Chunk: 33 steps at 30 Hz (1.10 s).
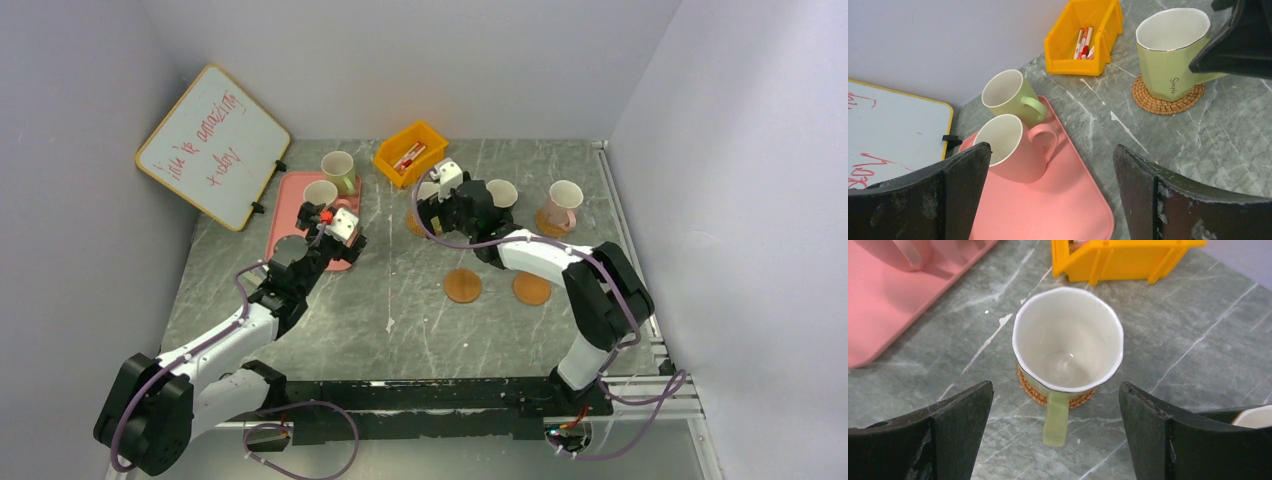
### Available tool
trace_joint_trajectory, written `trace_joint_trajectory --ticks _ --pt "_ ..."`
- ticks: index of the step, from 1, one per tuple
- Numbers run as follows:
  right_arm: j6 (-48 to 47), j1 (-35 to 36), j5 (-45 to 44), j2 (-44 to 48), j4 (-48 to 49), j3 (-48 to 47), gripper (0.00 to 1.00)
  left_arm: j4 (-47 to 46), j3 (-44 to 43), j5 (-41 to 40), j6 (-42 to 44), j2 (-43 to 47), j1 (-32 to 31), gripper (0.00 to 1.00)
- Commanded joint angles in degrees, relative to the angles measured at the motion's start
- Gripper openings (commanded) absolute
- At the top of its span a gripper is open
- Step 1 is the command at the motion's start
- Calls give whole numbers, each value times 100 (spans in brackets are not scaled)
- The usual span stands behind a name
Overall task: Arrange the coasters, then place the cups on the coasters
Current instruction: Place the cup on the coaster.
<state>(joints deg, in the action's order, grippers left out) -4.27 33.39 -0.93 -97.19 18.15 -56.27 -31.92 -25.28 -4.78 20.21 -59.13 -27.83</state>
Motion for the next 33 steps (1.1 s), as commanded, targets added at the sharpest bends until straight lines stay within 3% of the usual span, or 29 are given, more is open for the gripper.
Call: trace_joint_trajectory --ticks 1,14,20,33 --pt "-72 -25 202 476 459 28 100 -255 29 64 14 -10 25 97" --pt "-887 -27 118 1877 418 -76 100 -211 14 151 9 -28 24 97" --pt "-956 -43 203 2340 -679 -501 100 -209 22 179 -7 10 28 97" --pt "-584 -38 470 2641 -570 436 99 -225 -19 -43 -21 -63 31 97"
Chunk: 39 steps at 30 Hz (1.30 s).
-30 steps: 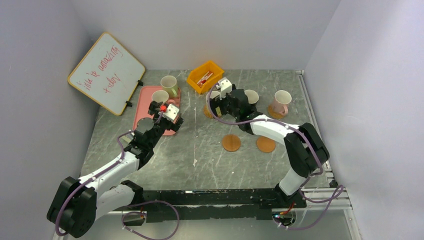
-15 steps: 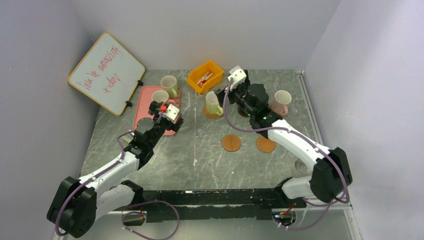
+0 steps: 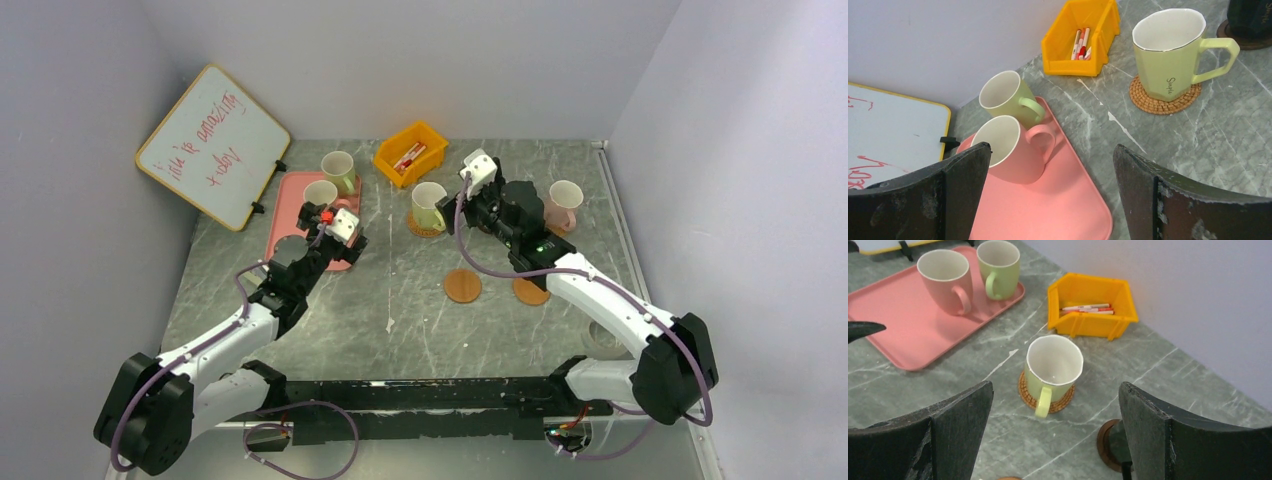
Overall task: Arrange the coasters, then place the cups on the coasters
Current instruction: Place the cup on the coaster.
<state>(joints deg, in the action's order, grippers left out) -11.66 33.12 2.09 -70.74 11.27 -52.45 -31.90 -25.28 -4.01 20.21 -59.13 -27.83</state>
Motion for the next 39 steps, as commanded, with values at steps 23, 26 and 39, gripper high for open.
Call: trace_joint_trajectory --ticks 23,26,39 --pt "235 -4 440 24 296 320 95 -376 -500 -851 -498 -1037 622 100" --pt "217 -7 438 -78 253 295 95 -160 -803 -776 -591 -1121 793 98" --pt "234 -8 499 30 242 323 95 1071 -2582 -643 -506 -2430 1270 96"
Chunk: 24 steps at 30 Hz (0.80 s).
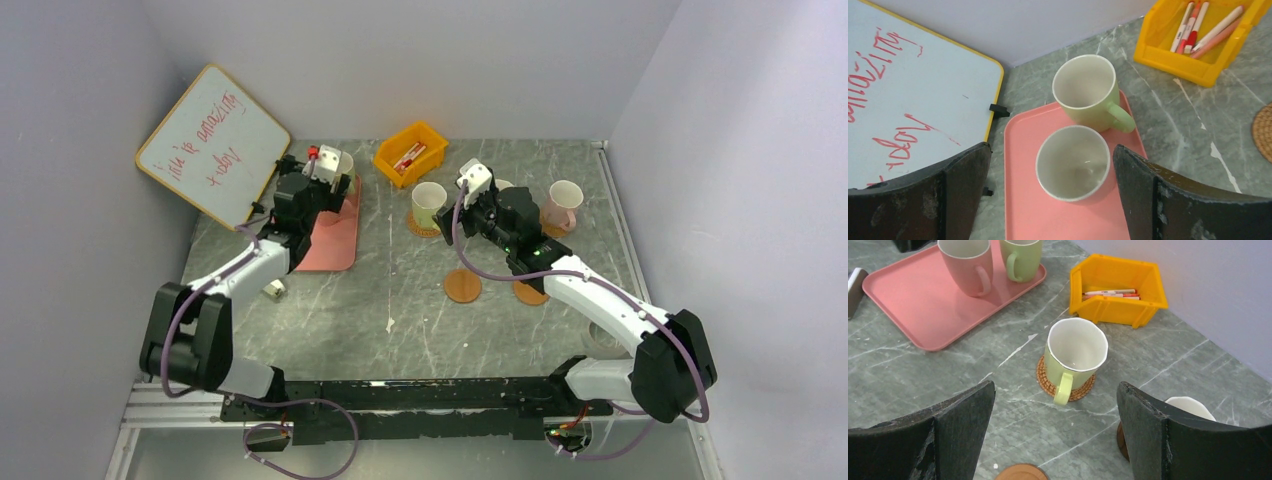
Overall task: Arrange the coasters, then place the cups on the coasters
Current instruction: Place the cup on the coaster.
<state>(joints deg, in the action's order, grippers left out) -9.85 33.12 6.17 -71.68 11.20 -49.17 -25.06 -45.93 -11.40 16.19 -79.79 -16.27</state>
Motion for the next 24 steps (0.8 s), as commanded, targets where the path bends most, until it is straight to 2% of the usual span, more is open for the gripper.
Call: trace_joint_trajectory --ticks 1,7,14,24 --pt "45 -8 79 154 250 -5 95 400 -582 120 -123 -495 147 96" --pt "9 -3 68 311 312 55 95 984 -1444 175 -412 -1341 351 96" --pt "13 -6 121 172 300 57 95 1117 -1721 443 -676 -1783 611 96" --pt "9 -6 104 121 282 39 94 709 -1289 1087 -1119 -1376 862 96"
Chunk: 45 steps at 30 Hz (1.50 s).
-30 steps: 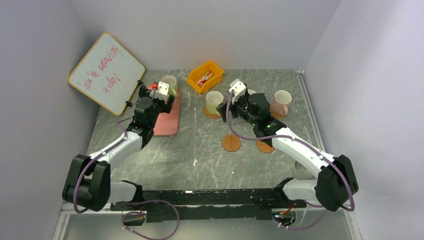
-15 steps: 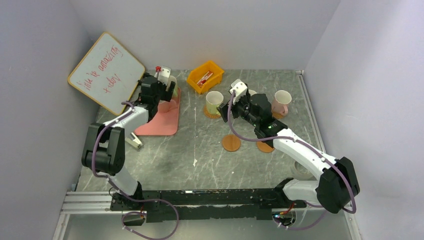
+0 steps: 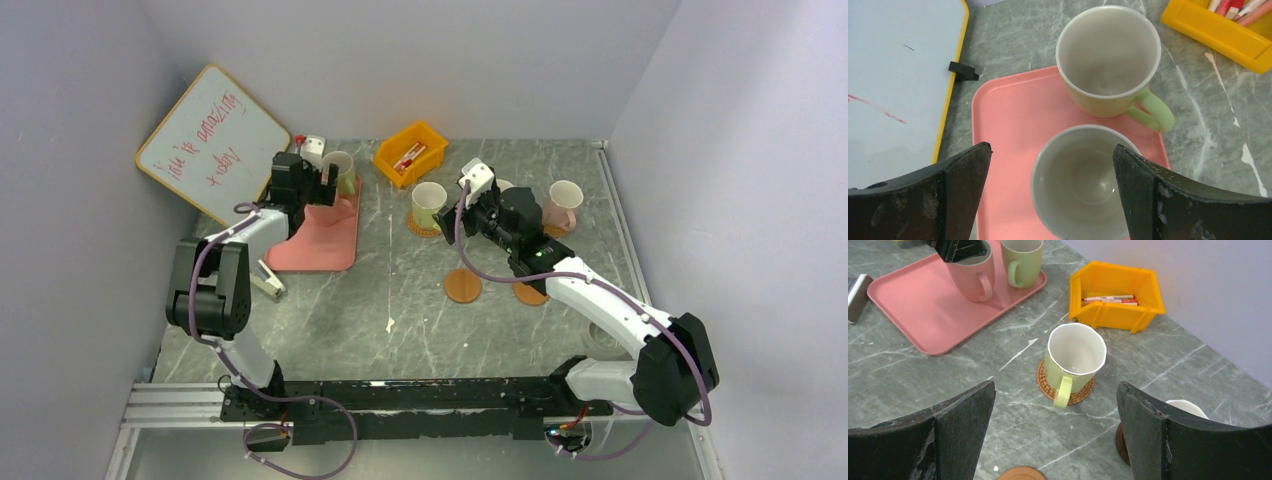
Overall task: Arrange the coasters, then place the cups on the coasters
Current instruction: Place the cup on the coaster, then pick up the cup from the tray.
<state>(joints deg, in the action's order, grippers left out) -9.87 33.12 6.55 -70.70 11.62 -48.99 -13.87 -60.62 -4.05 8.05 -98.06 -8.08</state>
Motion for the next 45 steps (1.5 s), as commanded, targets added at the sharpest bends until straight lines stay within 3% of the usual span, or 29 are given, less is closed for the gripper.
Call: trace_joint_trajectory --ticks 1,8,18,45 --pt "11 -8 66 24 232 21 94 -476 246 430 -334 531 51 96" --pt "11 -7 77 74 236 24 94 -534 480 845 -347 815 61 96" --pt "-6 -3 74 74 244 30 94 -180 332 1017 -294 557 61 96" --pt "-6 -3 91 48 245 30 94 11 198 1020 -203 223 60 96"
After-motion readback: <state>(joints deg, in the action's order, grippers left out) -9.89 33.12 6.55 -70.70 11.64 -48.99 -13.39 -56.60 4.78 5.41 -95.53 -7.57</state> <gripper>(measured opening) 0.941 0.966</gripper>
